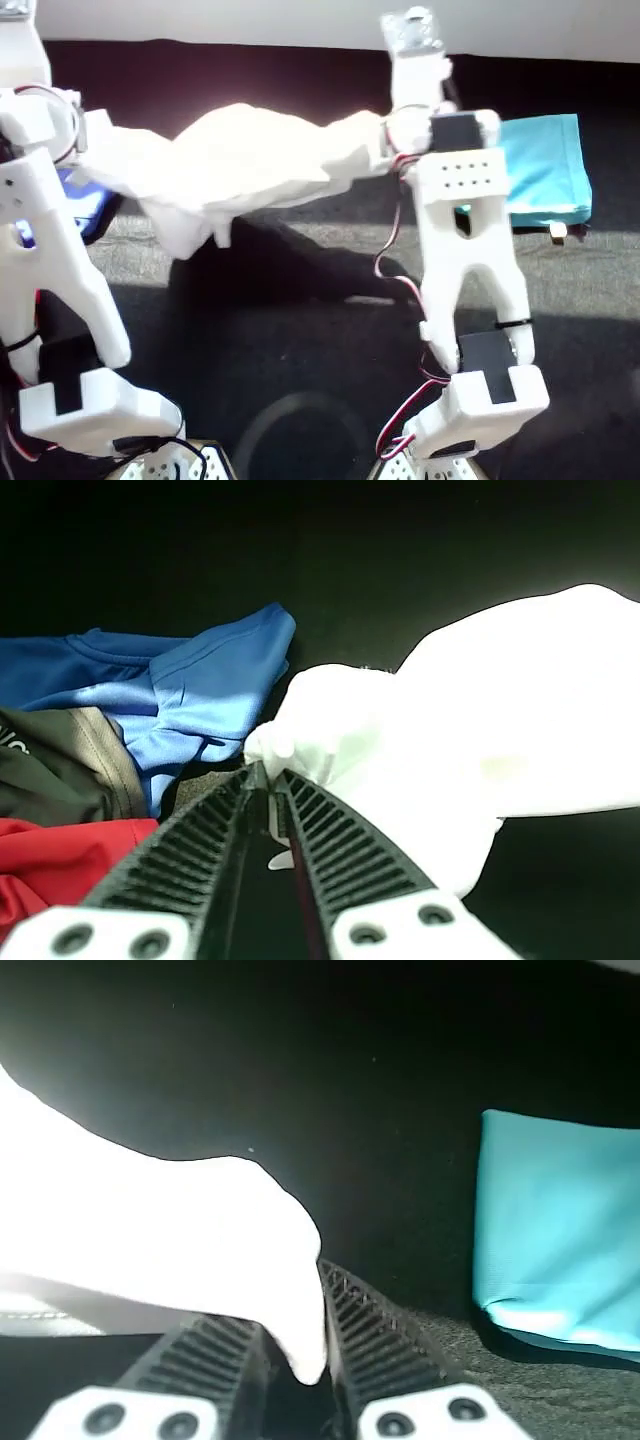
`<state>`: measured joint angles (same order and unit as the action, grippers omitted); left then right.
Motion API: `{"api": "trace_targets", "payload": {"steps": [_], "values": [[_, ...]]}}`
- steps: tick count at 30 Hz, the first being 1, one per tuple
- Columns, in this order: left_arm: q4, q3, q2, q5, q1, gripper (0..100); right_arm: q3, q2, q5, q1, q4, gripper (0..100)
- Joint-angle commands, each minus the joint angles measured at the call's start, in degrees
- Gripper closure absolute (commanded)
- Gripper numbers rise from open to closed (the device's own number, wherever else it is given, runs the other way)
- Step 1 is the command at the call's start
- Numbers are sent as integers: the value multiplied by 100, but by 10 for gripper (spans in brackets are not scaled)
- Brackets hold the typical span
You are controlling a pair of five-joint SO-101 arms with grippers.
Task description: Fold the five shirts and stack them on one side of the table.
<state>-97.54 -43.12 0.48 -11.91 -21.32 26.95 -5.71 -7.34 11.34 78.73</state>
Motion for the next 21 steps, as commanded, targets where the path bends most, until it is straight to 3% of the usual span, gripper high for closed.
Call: {"api": "trace_targets", "payload": {"steps": [1, 9, 15, 21], "values": [[70, -453, -620, 185, 576, 990, 1666, 22, -360, -462, 620, 991], [-26, -541, -1525, 1530, 884, 990, 4004, -4, -1240, -1314, 884, 991], [-264, -330, -1587, 1574, 884, 990, 4215, -110, -1415, -1385, 444, 991], [-211, 1297, -1569, 1582, 875, 990, 3811, -734, -1433, -936, 382, 991]]}}
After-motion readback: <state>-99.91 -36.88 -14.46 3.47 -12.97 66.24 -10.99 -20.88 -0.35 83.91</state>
